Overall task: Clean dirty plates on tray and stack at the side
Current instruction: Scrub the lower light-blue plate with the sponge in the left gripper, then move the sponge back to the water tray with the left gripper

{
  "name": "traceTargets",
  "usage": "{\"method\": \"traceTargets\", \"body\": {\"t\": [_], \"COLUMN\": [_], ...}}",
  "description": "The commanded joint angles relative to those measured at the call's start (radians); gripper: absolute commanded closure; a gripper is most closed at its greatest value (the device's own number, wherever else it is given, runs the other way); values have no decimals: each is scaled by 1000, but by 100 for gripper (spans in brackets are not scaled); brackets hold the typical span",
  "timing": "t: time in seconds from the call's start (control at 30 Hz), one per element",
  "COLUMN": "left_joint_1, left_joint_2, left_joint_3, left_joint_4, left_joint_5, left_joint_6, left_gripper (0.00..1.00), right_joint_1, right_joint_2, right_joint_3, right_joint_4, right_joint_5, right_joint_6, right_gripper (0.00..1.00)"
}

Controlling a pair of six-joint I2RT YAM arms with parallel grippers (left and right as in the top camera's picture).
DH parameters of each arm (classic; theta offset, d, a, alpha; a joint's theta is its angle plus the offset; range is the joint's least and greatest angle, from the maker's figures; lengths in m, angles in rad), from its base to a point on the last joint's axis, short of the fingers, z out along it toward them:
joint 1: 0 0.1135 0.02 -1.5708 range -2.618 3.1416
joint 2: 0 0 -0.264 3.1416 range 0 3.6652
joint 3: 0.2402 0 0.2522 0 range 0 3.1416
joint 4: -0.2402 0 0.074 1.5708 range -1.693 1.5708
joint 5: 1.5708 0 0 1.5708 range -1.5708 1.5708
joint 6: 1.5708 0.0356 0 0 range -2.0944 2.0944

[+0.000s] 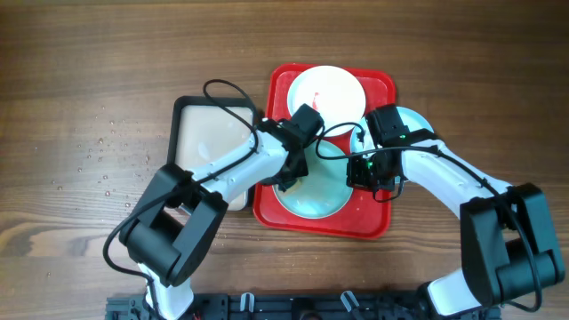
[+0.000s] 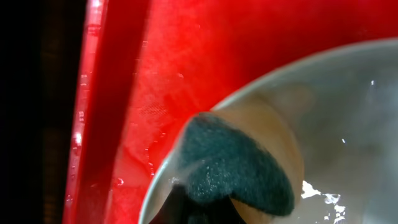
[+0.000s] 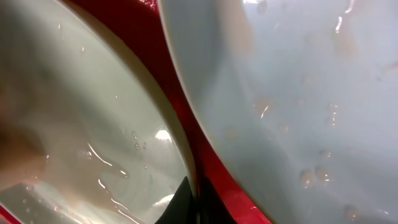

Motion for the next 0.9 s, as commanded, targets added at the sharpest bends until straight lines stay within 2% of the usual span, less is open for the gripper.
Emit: {"method": "traceTargets", "body": {"t": [0.0,0.13,0.2,0.23,0.37,0.6,0.77,0.87], "left_joint_1": [72,50,10,-11,-49,44,82,82], "left_joint_2": [55,55,55,55,68,68,68,58], "left_joint_3": [-43,-43,-43,-43,-43,-42,-35,12], "left_joint_4": [37,228,311,322,291,1,-61,-144], "left_joint_5": [8,416,519,521,441,-28,-75,-78], "left_joint_6": [29,91,91,91,90,7,7,-35], "left_gripper": [96,96,96,96,96,96,96,96], "right_joint_1": [-3,-3,-3,-3,-3,-3,-3,-3], "right_joint_2": [21,21,22,21,21,21,21,21], "right_joint_3": [-18,-18,-18,-18,-18,-18,-18,-18], "right_joint_4": [-21,-26,-26,-24,-24,-24,-27,-28], "right_joint_5": [54,54,58,57,57,57,57,57], "right_joint_6": [6,-19,-20,-20,-20,-43,-46,-51], "right_gripper": [96,96,96,96,96,96,96,96]}}
